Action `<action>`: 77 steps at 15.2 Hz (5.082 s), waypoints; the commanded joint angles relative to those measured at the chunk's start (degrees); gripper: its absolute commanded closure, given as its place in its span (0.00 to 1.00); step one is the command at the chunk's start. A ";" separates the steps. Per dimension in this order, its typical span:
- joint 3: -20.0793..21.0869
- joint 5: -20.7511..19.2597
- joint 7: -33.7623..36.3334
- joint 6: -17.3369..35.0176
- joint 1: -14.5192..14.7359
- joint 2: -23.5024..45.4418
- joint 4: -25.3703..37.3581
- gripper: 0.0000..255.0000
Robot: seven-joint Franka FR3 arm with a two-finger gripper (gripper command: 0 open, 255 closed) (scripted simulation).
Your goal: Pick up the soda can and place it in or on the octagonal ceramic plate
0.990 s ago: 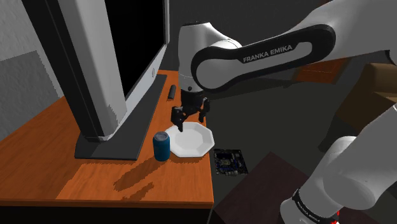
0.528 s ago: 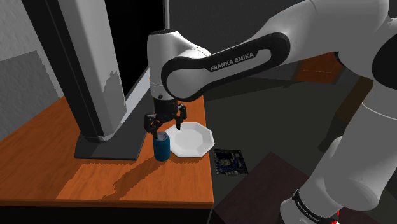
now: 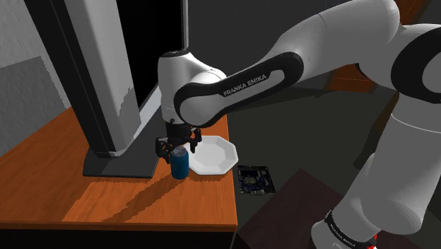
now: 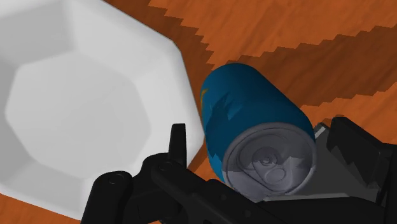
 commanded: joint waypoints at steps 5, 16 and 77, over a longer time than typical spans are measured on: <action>-0.06 -0.43 0.35 1.07 0.15 0.77 -0.36 0.00; -0.05 -0.42 0.35 1.06 0.15 0.75 -0.37 1.00; -7.09 5.32 -18.12 1.93 -8.63 -10.66 -11.47 0.00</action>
